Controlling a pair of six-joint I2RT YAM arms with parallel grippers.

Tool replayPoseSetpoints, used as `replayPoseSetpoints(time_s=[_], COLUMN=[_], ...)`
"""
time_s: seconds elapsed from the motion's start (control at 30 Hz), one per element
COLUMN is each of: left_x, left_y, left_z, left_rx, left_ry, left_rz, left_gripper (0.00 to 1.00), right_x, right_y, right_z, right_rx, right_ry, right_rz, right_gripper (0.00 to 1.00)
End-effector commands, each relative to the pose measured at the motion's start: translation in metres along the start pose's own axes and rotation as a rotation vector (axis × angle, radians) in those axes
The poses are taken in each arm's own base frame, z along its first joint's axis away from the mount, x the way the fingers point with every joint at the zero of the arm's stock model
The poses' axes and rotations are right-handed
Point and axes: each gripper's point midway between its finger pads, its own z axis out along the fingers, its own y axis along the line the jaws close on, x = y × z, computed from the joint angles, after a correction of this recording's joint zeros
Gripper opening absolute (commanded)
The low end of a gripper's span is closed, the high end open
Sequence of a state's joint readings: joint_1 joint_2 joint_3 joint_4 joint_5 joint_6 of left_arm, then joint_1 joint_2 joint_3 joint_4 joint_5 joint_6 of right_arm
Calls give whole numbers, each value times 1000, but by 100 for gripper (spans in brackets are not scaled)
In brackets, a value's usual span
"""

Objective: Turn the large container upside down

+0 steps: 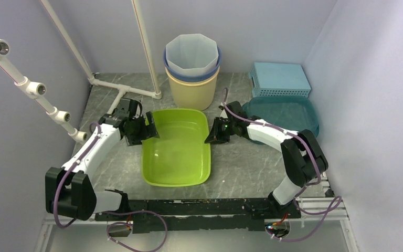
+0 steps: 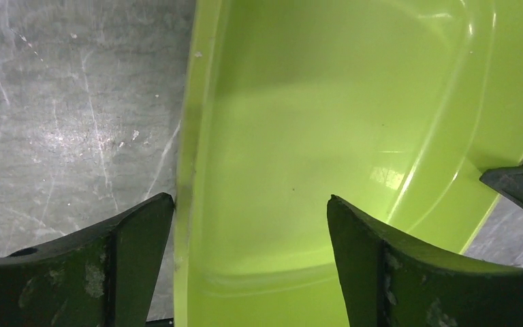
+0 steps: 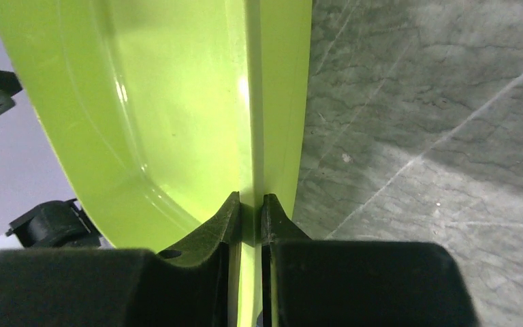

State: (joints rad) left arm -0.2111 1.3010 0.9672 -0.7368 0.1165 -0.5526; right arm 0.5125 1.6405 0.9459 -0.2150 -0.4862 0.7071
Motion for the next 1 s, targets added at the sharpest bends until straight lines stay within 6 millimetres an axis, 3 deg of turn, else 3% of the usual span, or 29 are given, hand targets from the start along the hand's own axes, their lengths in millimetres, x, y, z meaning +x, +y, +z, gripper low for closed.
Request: replayPoseSetpoints(time_s=[0.0,0.23,0.37,0.77,0.97], left_x=[-23,-46,-54,-68,-70], left_y=[-17,-28,-28,-19,-17], left_z=[-33,-72,-92,-145,-156], left_rx=[63,97,91,44,38], left_ry=[-112,-247,-311,-461,-499], left_rz=[43,50,35,-37,-54], left_gripper=[89,93,94,94,94], right_x=[-33,-40,-52,-75,-70], right_y=[37,30,32,90,111], right_z=[-34,-66,-99,-197,-207], right_rx=[13,253,386,430,543], right_ry=[-138,-202,-308,-681,-781], right_rz=[-168,-349,-443,-756,-967], right_gripper=[0,0,0,0,0])
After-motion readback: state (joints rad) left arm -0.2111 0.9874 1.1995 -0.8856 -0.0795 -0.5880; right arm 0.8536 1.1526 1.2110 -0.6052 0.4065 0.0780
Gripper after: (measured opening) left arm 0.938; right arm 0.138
